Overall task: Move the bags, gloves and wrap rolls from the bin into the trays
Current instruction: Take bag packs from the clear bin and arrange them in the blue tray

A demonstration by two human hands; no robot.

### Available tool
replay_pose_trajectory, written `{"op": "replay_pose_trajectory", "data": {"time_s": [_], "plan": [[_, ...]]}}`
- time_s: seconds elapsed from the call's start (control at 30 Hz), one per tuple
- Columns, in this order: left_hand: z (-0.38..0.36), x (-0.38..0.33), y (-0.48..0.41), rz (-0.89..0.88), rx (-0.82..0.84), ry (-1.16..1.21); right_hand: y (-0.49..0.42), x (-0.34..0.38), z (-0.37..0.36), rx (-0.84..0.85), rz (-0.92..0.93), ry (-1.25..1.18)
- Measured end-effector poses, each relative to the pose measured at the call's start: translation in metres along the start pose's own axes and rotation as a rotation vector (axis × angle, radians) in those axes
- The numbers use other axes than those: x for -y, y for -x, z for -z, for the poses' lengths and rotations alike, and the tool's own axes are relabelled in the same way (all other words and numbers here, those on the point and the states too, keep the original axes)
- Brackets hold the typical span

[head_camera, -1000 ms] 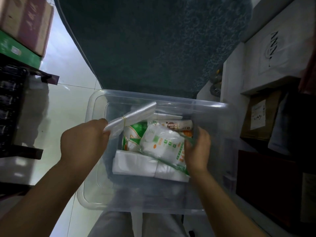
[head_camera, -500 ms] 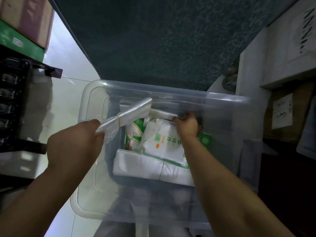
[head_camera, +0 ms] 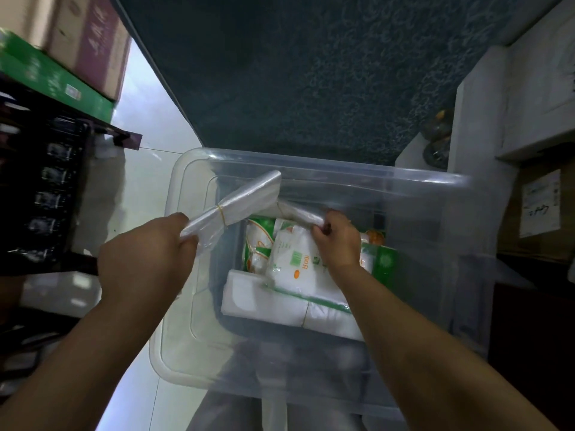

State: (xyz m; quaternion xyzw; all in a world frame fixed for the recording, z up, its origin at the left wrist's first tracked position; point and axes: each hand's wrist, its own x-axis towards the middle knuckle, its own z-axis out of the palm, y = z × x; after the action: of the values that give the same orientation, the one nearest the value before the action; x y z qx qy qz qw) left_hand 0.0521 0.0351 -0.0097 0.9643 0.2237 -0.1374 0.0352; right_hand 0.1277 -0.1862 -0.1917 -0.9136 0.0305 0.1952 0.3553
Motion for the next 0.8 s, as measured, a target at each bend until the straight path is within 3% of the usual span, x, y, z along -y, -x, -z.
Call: {"op": "replay_pose_trajectory", "data": {"time_s": [0.17, 0.3, 0.53, 0.8], "plan": [[0.009, 0.002, 0.002, -0.002, -0.026, -0.002, 0.014, 0.034, 0.028, -0.056, 0.05, -0.199], [0.032, -0.001, 0.0, -0.032, -0.072, 0.025, 0.034, 0.064, 0.092, -0.13, 0.169, -0.186], [0.088, -0.033, 0.009, -0.209, -0.075, 0.227, 0.09, 0.151, 0.235, -0.113, 0.258, -0.635], [0.164, -0.083, 0.054, -0.481, 0.016, 0.566, 0.158, 0.197, 0.283, -0.401, -0.073, -1.439]]}}
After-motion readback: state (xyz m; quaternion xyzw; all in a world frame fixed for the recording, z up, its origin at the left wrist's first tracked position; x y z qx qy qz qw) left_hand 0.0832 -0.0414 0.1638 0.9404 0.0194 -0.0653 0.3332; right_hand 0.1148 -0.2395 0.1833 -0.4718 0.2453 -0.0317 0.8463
